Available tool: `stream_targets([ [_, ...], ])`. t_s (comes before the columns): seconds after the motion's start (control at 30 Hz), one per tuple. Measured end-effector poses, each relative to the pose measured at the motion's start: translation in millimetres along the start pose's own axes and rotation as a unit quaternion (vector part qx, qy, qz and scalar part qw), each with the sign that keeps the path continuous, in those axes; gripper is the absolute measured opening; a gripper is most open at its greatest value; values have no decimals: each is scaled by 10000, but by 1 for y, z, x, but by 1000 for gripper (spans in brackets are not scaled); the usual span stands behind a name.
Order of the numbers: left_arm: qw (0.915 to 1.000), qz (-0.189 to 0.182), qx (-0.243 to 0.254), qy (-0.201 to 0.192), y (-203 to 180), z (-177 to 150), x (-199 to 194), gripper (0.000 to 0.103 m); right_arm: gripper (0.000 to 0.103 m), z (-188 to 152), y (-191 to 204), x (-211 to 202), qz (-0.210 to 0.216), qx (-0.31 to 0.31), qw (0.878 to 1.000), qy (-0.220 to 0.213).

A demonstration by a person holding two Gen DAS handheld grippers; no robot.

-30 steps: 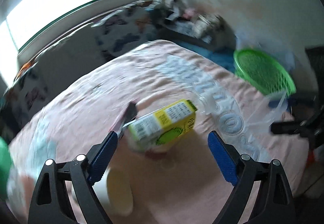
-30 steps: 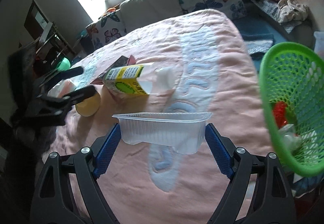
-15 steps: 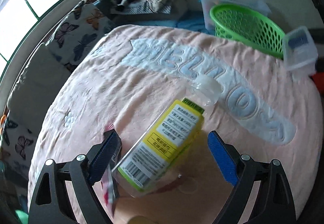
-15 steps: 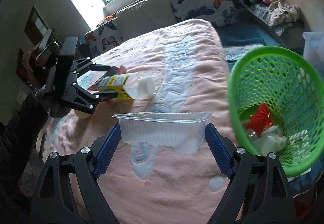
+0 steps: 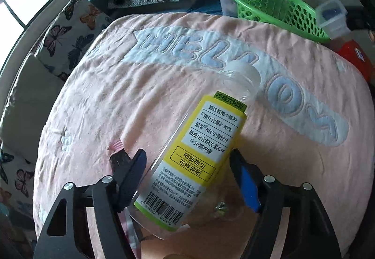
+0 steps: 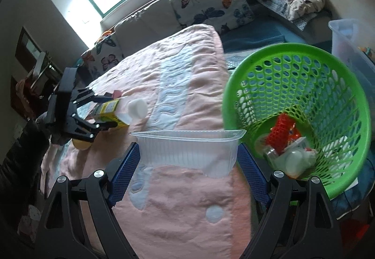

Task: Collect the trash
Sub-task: 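Grasp the yellow-labelled plastic bottle with the left tool while the right tool carries the tray, then drop the tray into the green basket with the right tool while the left tool drops the bottle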

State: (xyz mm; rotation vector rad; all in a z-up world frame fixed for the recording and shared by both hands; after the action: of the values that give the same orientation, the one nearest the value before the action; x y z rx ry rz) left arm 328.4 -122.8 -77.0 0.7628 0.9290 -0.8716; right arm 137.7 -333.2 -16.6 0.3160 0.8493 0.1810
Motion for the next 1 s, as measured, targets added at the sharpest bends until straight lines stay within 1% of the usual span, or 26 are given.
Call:
stream_targets([
  [0.07,10000,12,-4,-61,-3,-1,-2,65,84,0,-6,-1,-39,50,10000,-24],
  [0.17,9998,165,-41,-141,-7,-1,-6,59,84,1,-17,-5,-138,154,9997,-100],
  [0.3,9982,371,-423,-184,-9,4,-11,57,84,-1,-35,-11,-322,298,9989,-174],
  [0.37,9973,453,-513,-249,-14,8,-17,55,84,-2,-45,-12,-397,371,9984,-184],
  [0.53,9940,522,-880,-393,-26,19,-29,49,84,-7,-75,-11,-651,499,9965,-129],
  [0.57,9928,556,-946,-483,-30,21,-32,49,84,-8,-80,-10,-712,510,9961,-114],
  [0.67,9897,636,-1153,-563,-39,24,-35,47,84,-9,-97,-7,-923,525,9943,-42],
  [0.73,9860,663,-1383,-659,-43,26,-40,46,84,-9,-108,-2,-1021,534,9933,33],
  [0.8,9820,701,-1575,-775,-45,28,-44,46,84,-11,-113,3,-1024,588,9930,102],
  [0.83,9800,686,-1686,-800,-45,29,-46,46,85,-10,-116,6,-997,580,9932,142],
  [0.87,9781,616,-1797,-855,-45,30,-49,46,85,-10,-119,8,-1064,542,9927,137],
  [0.97,9751,635,-1884,-979,-50,35,-55,46,85,-8,-128,17,-1156,508,9918,220],
  [1.0,9742,571,-1925,-1030,-53,38,-57,46,85,-8,-130,19,-1187,501,9914,242],
])
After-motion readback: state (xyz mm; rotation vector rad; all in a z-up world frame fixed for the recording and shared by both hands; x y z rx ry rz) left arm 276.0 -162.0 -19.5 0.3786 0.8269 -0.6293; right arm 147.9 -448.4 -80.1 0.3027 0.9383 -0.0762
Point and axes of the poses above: each gripper's, at about its wrist camera, not at the fingertips, and x roughly the way its jaws point, y to its left, z to its top, the point moved 4 cm from there along x, roughly the way its jaws point, and after that the axes turned 7 degrees about -x, right-handed, at the moved point
